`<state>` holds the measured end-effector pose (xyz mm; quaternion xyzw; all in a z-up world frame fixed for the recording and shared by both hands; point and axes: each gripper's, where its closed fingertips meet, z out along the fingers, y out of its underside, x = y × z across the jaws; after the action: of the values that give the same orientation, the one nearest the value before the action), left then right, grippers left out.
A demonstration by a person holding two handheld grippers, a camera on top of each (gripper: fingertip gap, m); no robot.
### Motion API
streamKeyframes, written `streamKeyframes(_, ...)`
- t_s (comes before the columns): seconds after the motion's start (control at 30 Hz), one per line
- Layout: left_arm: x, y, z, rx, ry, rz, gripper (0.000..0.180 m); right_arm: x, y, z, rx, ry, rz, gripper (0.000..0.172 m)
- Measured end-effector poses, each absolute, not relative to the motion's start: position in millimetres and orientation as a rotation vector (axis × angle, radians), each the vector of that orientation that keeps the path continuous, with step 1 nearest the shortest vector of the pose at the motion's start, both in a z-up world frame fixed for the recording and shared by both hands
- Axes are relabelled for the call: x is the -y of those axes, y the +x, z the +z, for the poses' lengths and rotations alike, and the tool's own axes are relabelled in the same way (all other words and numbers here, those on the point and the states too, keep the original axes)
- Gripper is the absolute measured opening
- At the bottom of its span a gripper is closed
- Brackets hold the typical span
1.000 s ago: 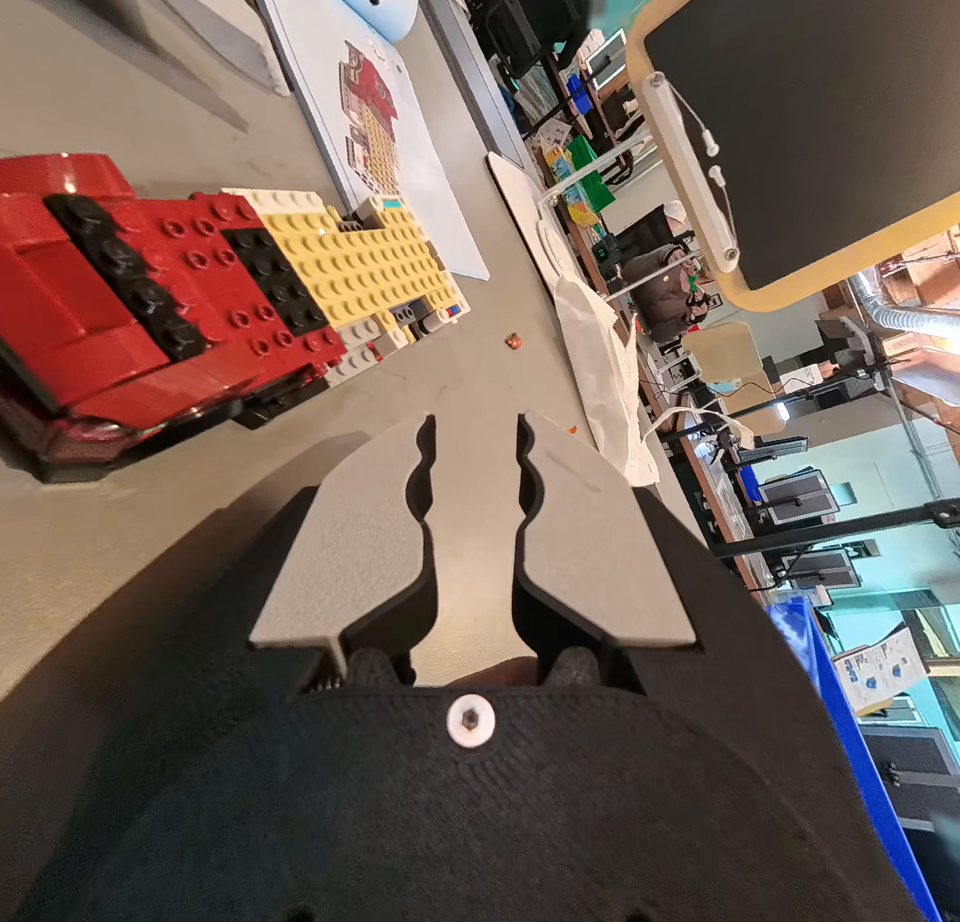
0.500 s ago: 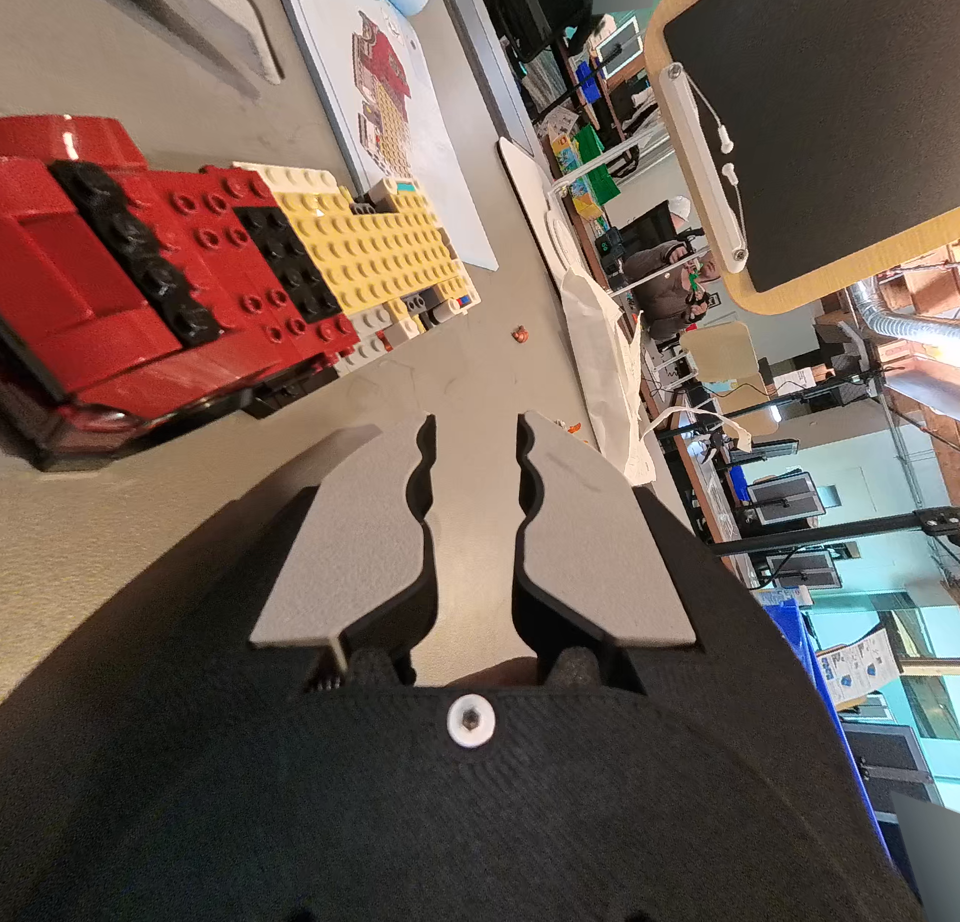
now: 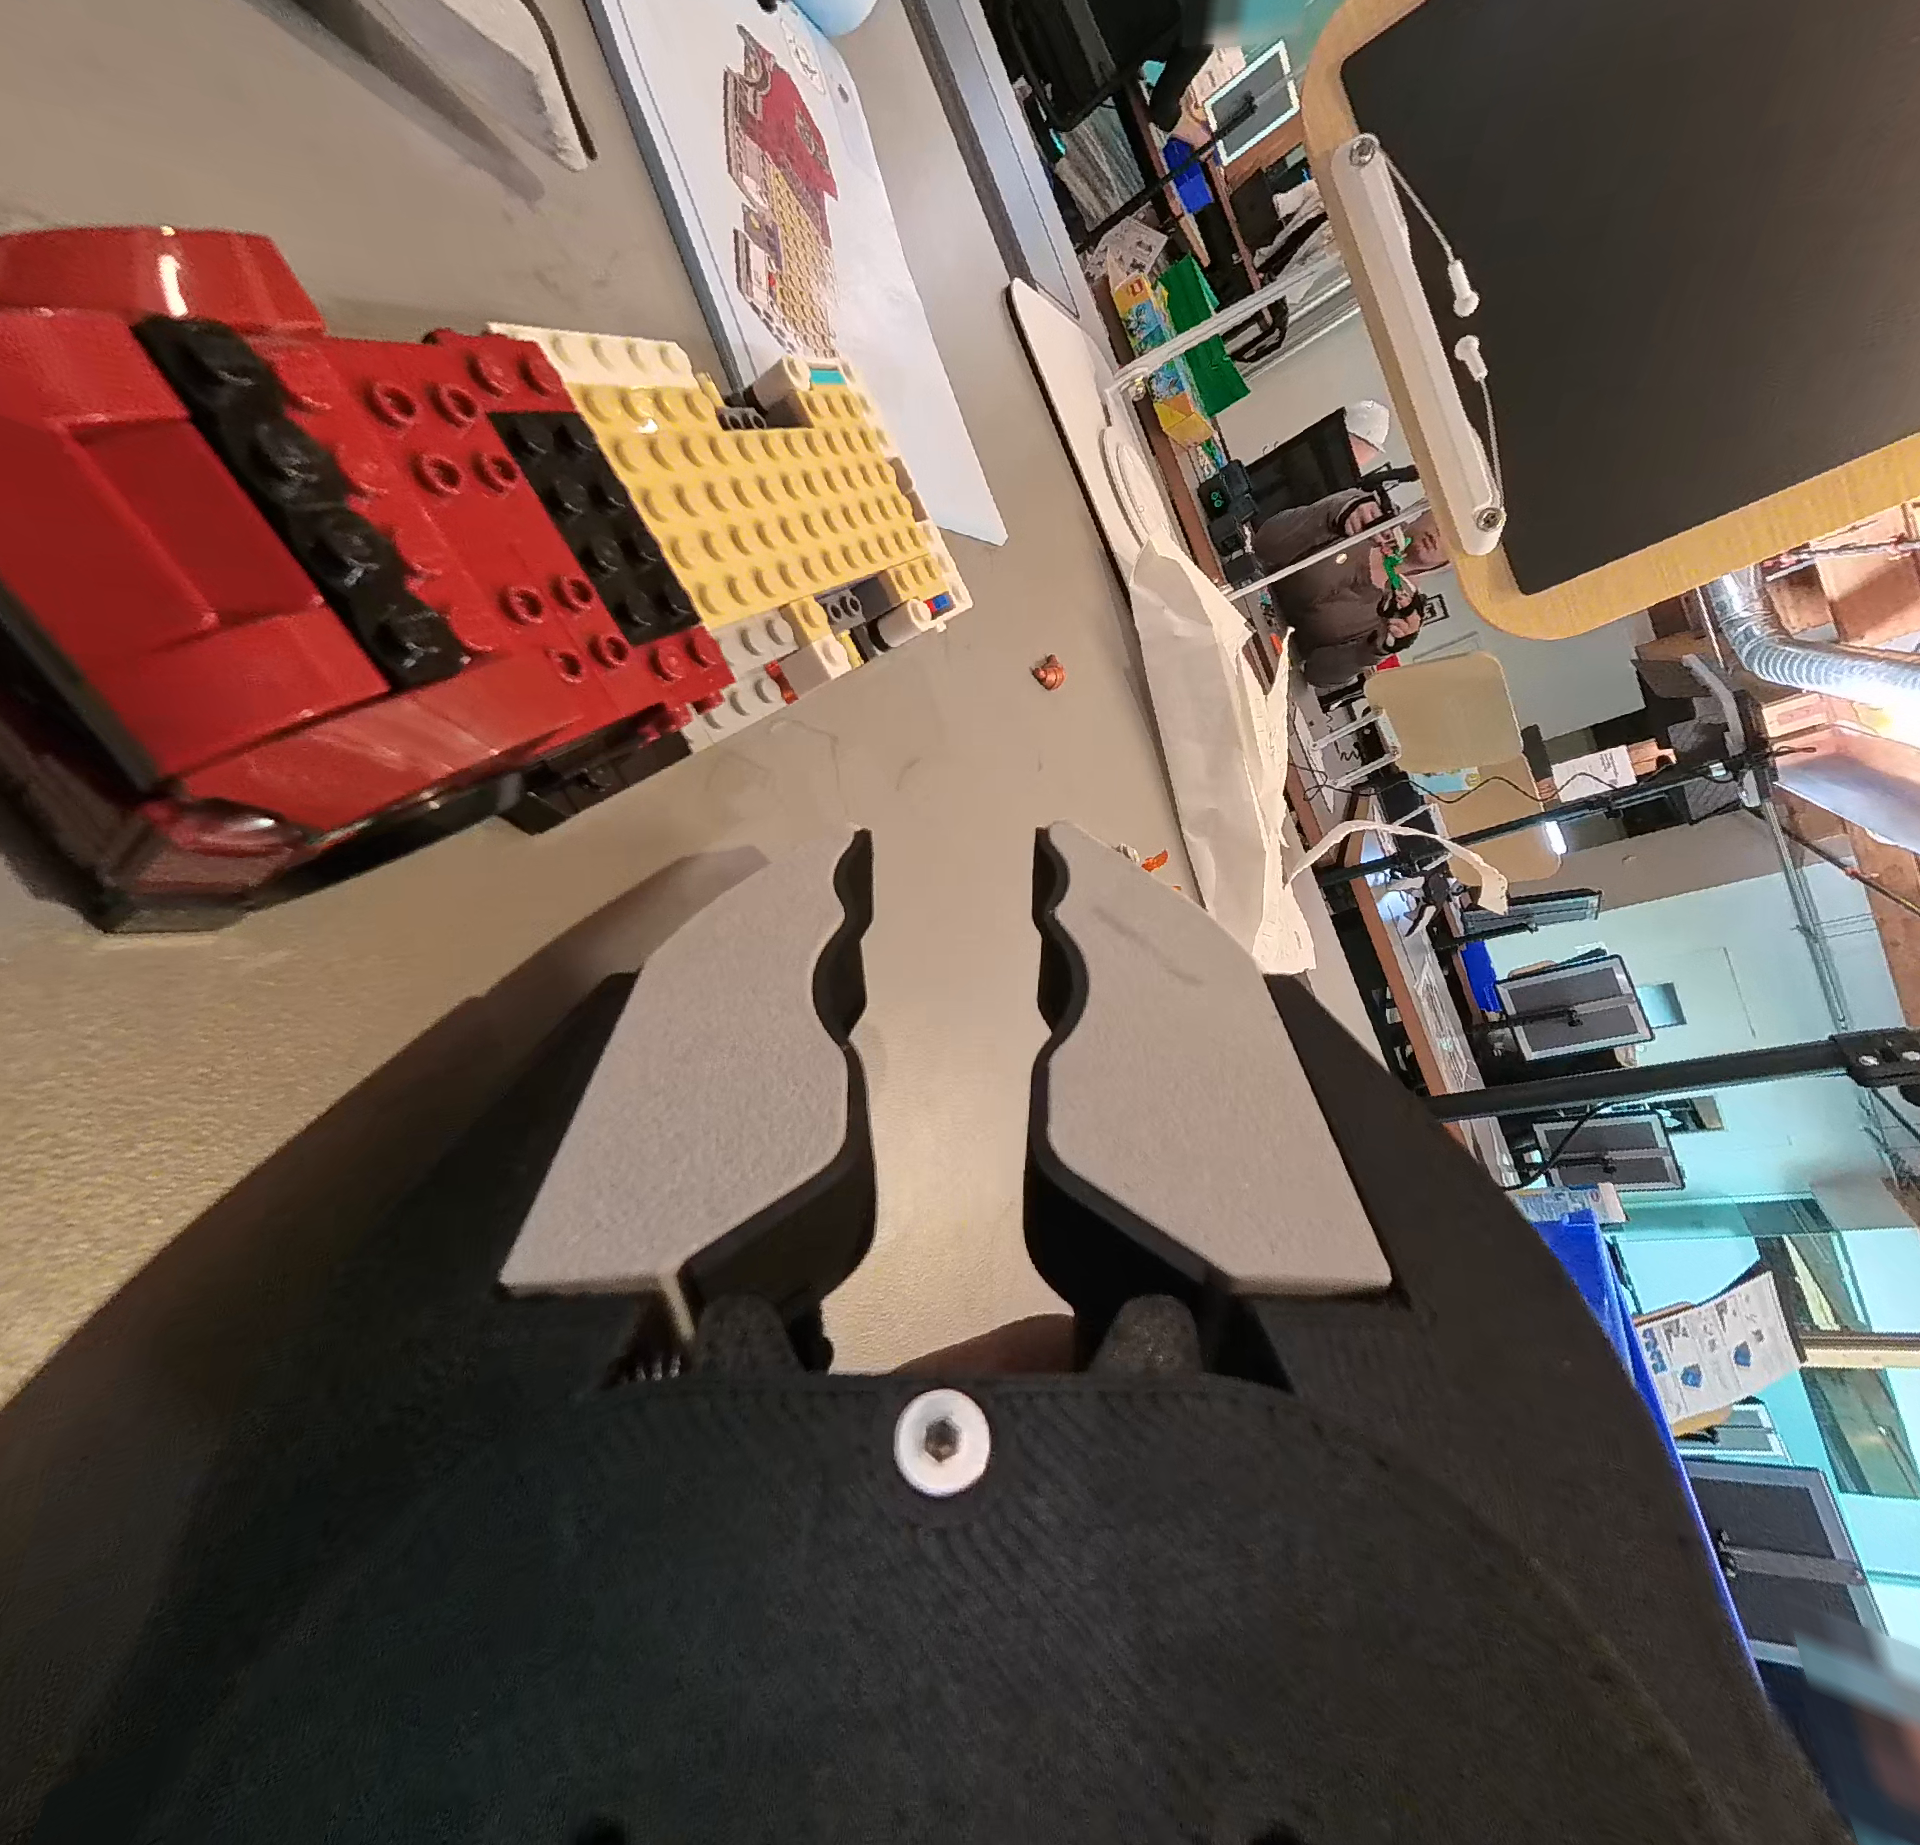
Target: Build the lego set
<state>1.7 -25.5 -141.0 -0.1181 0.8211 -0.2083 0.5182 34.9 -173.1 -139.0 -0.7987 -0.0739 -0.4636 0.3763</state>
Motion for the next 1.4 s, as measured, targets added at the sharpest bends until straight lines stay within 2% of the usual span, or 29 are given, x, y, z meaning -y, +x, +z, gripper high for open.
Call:
streamKeyframes(0.77, 28.0, 6.6, -144.4, -1.972, -0.284, -0.512, 0.042, 172.1, 32.3, -140.0, 0.212, -2.043, -1.172, 0.029)
streamKeyframes(1.4, 33.0, 8.0, -141.4, -1.951, -0.247, -0.482, 0.045, 170.7, 25.9, -140.7, 0.257, -2.031, -1.153, 0.028)
